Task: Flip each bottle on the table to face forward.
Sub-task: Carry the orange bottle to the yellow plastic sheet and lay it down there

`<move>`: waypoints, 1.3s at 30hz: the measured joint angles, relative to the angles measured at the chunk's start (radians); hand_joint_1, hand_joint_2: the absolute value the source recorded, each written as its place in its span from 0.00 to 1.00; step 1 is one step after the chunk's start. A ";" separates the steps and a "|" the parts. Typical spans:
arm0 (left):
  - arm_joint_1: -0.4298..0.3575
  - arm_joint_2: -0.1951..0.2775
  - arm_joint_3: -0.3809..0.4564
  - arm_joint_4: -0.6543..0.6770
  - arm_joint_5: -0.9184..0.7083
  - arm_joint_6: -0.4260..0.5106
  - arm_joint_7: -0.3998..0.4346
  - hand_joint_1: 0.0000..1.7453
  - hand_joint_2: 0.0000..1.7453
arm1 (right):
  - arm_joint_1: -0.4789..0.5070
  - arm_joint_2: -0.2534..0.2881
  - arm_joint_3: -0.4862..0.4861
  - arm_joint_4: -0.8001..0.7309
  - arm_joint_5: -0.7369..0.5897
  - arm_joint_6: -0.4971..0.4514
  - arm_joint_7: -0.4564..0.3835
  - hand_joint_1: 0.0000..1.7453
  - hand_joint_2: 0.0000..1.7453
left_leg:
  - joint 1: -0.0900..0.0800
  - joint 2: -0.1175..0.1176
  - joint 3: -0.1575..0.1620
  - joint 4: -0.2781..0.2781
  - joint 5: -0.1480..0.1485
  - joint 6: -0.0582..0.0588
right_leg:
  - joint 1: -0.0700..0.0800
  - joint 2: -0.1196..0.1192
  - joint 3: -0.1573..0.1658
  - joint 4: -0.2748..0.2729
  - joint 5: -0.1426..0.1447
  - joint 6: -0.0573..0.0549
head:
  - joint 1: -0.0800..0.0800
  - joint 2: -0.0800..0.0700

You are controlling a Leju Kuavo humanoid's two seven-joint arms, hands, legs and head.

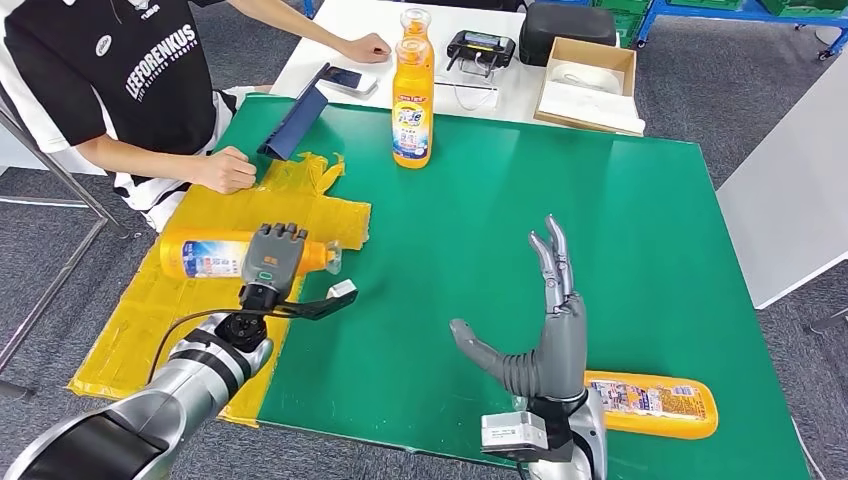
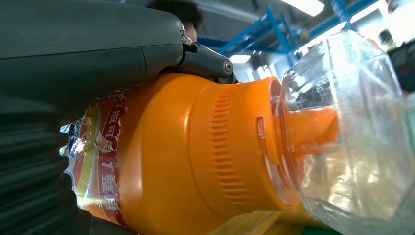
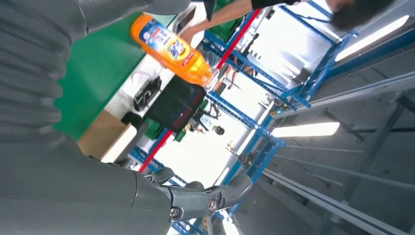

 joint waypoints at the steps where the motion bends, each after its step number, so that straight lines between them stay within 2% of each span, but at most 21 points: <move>1: -0.001 0.002 0.000 0.018 0.000 0.002 0.011 1.00 1.00 | -0.003 -0.003 0.000 0.000 0.009 -0.003 0.003 0.00 1.00 | 0.000 0.000 0.000 0.000 0.000 0.000 | 0.000 0.000 0.000 0.000 0.000 0.000 | 0.000 0.000; 2: -0.002 0.004 0.002 0.034 0.001 0.004 0.017 1.00 1.00 | -0.006 -0.007 0.000 0.000 0.019 -0.005 0.006 0.00 1.00 | 0.000 0.000 0.000 0.000 0.000 0.000 | 0.000 0.000 0.000 0.000 0.000 0.000 | 0.000 0.000; 3: -0.002 0.005 0.008 0.049 0.003 0.005 0.015 0.95 1.00 | -0.009 -0.011 0.000 0.000 0.027 -0.005 0.010 0.00 1.00 | 0.000 0.000 0.000 0.000 0.000 0.000 | 0.000 0.000 0.000 0.000 0.000 0.000 | 0.000 0.000; 6: -0.002 0.007 0.039 0.079 0.013 0.023 -0.022 0.20 1.00 | -0.012 -0.023 0.000 0.000 0.041 -0.006 0.018 0.00 1.00 | 0.000 0.000 0.000 0.000 0.000 0.000 | 0.000 0.000 0.001 0.000 0.000 0.000 | 0.000 0.000; 7: -0.002 0.007 0.054 0.084 0.014 0.034 -0.038 0.00 1.00 | -0.013 -0.026 -0.001 0.000 0.043 -0.006 0.020 0.00 1.00 | 0.000 0.000 0.000 0.000 0.000 0.000 | 0.000 0.000 0.001 0.000 0.000 0.000 | 0.000 0.000; 11: 0.008 0.006 0.120 0.088 0.002 0.072 -0.069 0.00 1.00 | -0.016 -0.037 0.000 0.008 0.068 -0.005 0.030 0.00 1.00 | 0.000 0.000 0.000 0.000 0.000 0.000 | 0.000 0.000 0.001 0.000 0.000 0.000 | 0.000 0.000; 16: 0.052 0.006 0.179 0.010 0.000 0.076 -0.096 0.00 1.00 | -0.021 -0.047 0.000 0.029 0.102 -0.006 0.053 0.00 1.00 | 0.000 0.000 0.000 0.000 0.000 0.000 | 0.000 0.000 0.001 0.000 0.000 0.000 | 0.000 0.000; 23: 0.095 0.006 0.215 -0.076 0.000 0.076 -0.110 0.00 1.00 | -0.027 -0.054 0.000 0.055 0.115 -0.006 0.061 0.00 1.00 | 0.000 0.000 0.000 0.000 0.000 0.000 | 0.000 0.000 0.001 0.000 0.000 0.000 | 0.000 0.000; 26: 0.110 0.003 0.235 -0.111 0.000 0.076 -0.154 0.00 1.00 | -0.029 -0.055 0.000 0.063 0.145 -0.006 0.076 0.00 1.00 | 0.000 0.000 0.000 0.000 0.000 0.000 | 0.000 0.000 0.001 0.000 0.000 0.000 | 0.000 0.000; 30: 0.156 -0.023 0.313 -0.205 0.032 0.076 -0.300 0.00 1.00 | -0.030 -0.065 0.001 0.084 0.228 -0.001 0.119 0.00 1.00 | 0.000 0.000 0.000 0.000 0.000 0.000 | 0.000 0.000 0.000 0.000 0.000 0.000 | 0.000 0.000; 32: 0.189 -0.055 0.376 -0.274 0.124 0.075 -0.454 0.00 1.00 | -0.029 -0.077 0.003 0.099 0.288 0.014 0.150 0.00 1.00 | 0.000 -0.001 0.000 0.000 0.000 0.000 | 0.000 0.000 0.000 0.000 0.000 0.000 | 0.000 0.000; 35: 0.236 -0.127 0.482 -0.384 0.402 0.029 -0.723 0.00 1.00 | -0.022 -0.107 0.008 0.129 0.409 0.052 0.219 0.00 1.00 | -0.001 -0.001 0.000 0.000 0.000 0.000 | -0.001 0.000 0.000 0.000 0.000 0.000 | 0.000 0.000; 37: 0.268 -0.168 0.521 -0.470 0.568 -0.050 -0.794 0.00 1.00 | -0.010 -0.129 0.009 0.149 0.474 0.067 0.260 0.00 1.00 | -0.001 -0.001 0.000 0.000 -0.001 0.001 | -0.001 0.000 0.000 -0.001 0.000 0.000 | 0.000 0.000; 39: 0.294 -0.196 0.538 -0.550 0.635 -0.101 -0.802 0.00 1.00 | 0.003 -0.149 0.009 0.163 0.503 0.071 0.276 0.00 1.00 | -0.001 -0.001 0.000 0.000 -0.001 0.001 | -0.001 0.000 0.000 -0.001 0.000 0.000 | 0.000 0.000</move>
